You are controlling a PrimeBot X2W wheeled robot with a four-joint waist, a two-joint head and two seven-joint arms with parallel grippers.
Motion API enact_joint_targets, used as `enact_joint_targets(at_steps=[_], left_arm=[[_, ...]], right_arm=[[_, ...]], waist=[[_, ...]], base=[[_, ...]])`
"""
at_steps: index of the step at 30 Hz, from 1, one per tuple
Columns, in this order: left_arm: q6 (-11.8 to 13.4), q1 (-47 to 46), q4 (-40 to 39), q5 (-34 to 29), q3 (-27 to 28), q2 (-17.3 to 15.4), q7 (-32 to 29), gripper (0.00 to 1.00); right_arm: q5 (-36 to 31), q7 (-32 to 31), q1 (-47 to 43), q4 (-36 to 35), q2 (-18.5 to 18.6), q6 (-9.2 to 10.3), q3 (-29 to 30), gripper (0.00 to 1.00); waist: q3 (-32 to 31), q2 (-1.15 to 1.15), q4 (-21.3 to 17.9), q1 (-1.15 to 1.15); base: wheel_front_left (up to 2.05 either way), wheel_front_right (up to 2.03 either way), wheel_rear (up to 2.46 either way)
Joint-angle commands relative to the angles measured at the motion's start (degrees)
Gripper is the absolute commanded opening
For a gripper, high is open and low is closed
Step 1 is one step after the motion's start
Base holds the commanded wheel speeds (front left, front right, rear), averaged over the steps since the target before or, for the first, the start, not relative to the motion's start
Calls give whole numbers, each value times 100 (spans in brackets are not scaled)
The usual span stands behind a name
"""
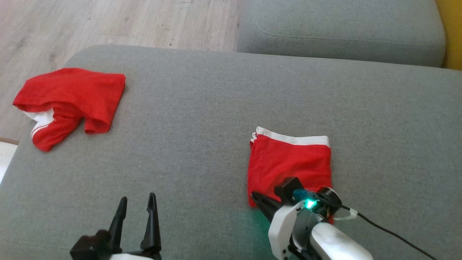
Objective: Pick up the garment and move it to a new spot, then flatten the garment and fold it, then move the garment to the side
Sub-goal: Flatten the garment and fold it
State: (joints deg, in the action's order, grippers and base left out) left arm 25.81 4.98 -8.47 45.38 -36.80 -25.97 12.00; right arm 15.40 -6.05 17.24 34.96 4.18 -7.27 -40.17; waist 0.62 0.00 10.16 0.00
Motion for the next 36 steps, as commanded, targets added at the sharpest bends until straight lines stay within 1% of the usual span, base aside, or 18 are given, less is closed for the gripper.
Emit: enact_joint_targets(at_steps=[1, 3, 4, 6, 7, 8, 12, 15, 21, 24, 27, 30, 36], left_arm=[[33, -304, -152, 11, 259, -70, 72, 100], [35, -303, -135, 17, 271, -67, 80, 100], [34, -302, -129, 17, 281, -70, 86, 100], [34, -298, -114, 11, 304, -79, 101, 100], [37, -300, -112, -13, 325, -90, 118, 100], [46, -303, -110, -34, 357, -96, 136, 100], [20, -324, -45, -88, 407, -134, 171, 100], [-12, -331, 44, -102, 405, -146, 180, 100], [-83, -224, 236, -93, 410, -142, 211, 100], [-139, -121, 344, -48, 404, -140, 220, 100], [-218, -42, 487, 10, 406, -159, 225, 100], [-230, 15, 556, 49, 436, -175, 230, 100], [-247, 47, 609, 97, 461, -158, 235, 100]], right_arm=[[42, 129, 235, -139, -94, -22, -84, 0], [82, 278, 310, -149, -102, -22, -94, 0], [106, 360, 336, -180, -106, -22, -78, 2], [152, 542, 359, -291, -113, -22, 32, 45], [154, 620, 353, -359, -115, -22, 116, 86], [146, 697, 340, -434, -117, -22, 222, 100], [19, 883, 191, -750, -122, -22, 776, 100], [-150, 971, -35, -1014, -126, -22, 1372, 100], [-365, 1005, -789, -1762, -129, -22, 2478, 100], [-472, 1036, -1194, -2186, -129, -22, 2887, 100], [-462, 1009, -1559, -2523, -129, -22, 3134, 100], [-447, 983, -1840, -2720, -129, -22, 3245, 100], [-306, 1028, -2061, -2773, -130, -22, 3299, 100]], waist=[[-4, 0, -32, 0], [-20, 0, -84, 0], [-38, 0, -116, 0], [-87, 0, -178, 0], [-114, 0, -209, 0], [-136, 0, -241, 0], [-233, 0, -397, 0], [-315, 0, -506, 0], [-460, 0, -677, 0], [-520, 0, -753, 0], [-574, 0, -815, 0], [-608, 0, -865, 0], [-629, 0, -877, 0]], base=[[0, 0, 0], [0, 0, 0], [0, 0, 0], [0, 0, 0], [0, 0, 0], [0, 0, 0], [0, 0, 0], [0, 0, 0], [0, 0, 0], [0, 0, 0], [0, 0, 0], [0, 0, 0], [0, 0, 0]])
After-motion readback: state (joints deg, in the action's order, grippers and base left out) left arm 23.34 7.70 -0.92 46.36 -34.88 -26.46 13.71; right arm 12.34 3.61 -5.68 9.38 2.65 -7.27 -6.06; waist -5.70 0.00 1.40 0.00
